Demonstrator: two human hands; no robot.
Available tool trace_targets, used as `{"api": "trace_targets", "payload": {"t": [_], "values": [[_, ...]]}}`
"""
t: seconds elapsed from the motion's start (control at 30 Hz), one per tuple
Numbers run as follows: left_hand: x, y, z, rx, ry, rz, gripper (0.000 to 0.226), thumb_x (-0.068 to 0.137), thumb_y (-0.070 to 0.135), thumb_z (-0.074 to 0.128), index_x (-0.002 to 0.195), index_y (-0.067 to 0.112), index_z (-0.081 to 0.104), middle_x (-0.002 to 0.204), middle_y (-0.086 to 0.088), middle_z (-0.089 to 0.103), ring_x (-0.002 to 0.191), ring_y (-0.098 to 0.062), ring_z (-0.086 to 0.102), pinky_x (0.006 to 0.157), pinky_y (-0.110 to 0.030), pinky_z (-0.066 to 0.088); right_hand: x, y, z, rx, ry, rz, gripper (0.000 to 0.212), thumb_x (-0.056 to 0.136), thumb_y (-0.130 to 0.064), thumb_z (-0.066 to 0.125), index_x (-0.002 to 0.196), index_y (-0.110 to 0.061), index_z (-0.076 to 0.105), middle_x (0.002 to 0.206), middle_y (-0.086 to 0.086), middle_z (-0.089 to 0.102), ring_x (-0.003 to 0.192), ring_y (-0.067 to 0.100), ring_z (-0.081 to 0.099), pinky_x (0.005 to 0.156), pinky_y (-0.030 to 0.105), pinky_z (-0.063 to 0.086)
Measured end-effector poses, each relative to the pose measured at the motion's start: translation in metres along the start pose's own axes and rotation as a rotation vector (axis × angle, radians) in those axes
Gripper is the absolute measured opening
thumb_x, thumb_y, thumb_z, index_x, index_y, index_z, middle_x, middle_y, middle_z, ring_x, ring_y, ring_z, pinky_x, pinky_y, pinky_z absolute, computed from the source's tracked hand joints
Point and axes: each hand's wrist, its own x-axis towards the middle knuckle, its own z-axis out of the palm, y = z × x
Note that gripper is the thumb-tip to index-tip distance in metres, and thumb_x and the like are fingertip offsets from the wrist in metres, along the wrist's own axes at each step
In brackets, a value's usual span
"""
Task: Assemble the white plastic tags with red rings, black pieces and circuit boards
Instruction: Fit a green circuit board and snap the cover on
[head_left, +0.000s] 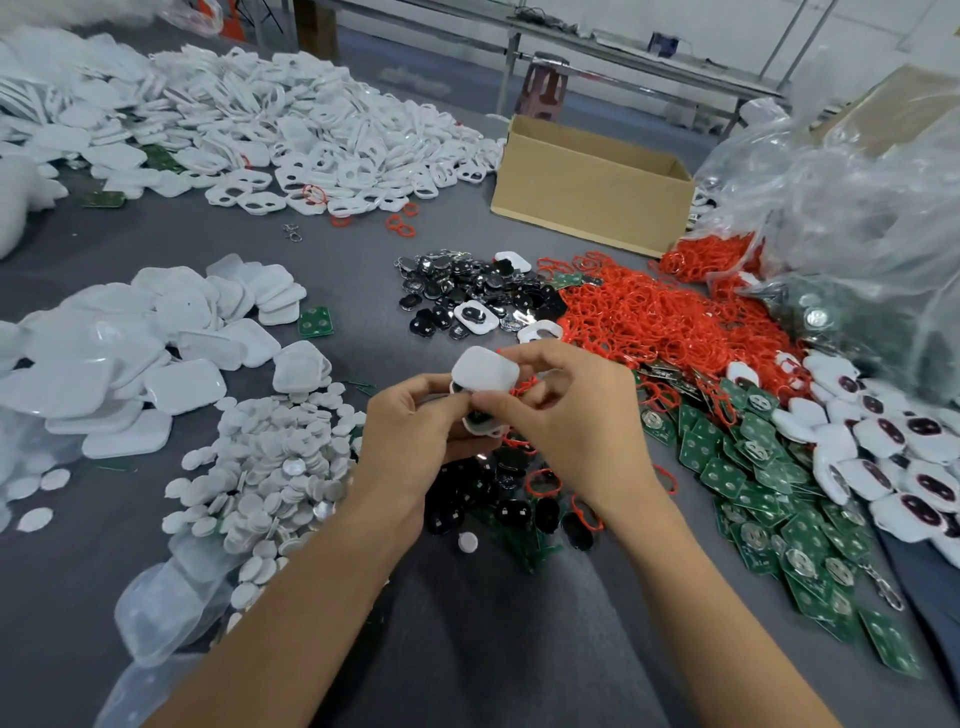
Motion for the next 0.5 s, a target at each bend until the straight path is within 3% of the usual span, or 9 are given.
{"api": "trace_targets", "payload": {"t": [0.07,0.2,0.33,0.5], "values": [[0.002,0.0,0.0,-0.018,0.037,0.011,0.012,0.089,-0.003,0.061,0.087,0.005,0.07,0.074,-0.01,0.074,0.063,-0.019,0.071,0.059,-0.03,0.061,0.0,0.0,0.001,-0.114,0.055,-0.069,0.027,0.068,-0.032,0.085,0.086,-0.017,0.071,0.059,-0.004,0.061,0.052,0.008,0.052,0.056,0.017,0.04],[0.003,-0.001,-0.001,-0.066,0.075,0.045,0.011,0.089,-0.004,0.061,0.088,0.005,0.068,0.073,-0.009,0.074,0.062,-0.017,0.071,0.056,-0.027,0.058,-0.001,0.0,0.005,-0.084,0.057,-0.073,0.027,0.067,-0.033,0.084,0.077,-0.016,0.067,0.06,-0.005,0.062,0.053,0.012,0.055,0.051,0.019,0.042],[0.005,-0.004,-0.001,-0.045,0.061,0.051,0.015,0.09,-0.005,0.058,0.095,0.004,0.068,0.08,-0.013,0.075,0.072,-0.022,0.074,0.06,-0.028,0.058,-0.001,0.003,0.012,-0.038,0.009,0.02,0.024,0.069,-0.03,0.084,0.081,-0.017,0.068,0.06,-0.009,0.063,0.052,0.005,0.059,0.054,0.016,0.047],[0.006,-0.005,-0.002,-0.036,0.06,0.052,0.015,0.09,-0.006,0.057,0.098,0.002,0.067,0.083,-0.016,0.075,0.076,-0.024,0.074,0.061,-0.029,0.059,-0.001,0.004,0.009,-0.054,-0.048,0.025,0.018,0.073,-0.032,0.08,0.085,-0.02,0.074,0.064,-0.012,0.069,0.056,-0.001,0.063,0.063,0.025,0.056]]}}
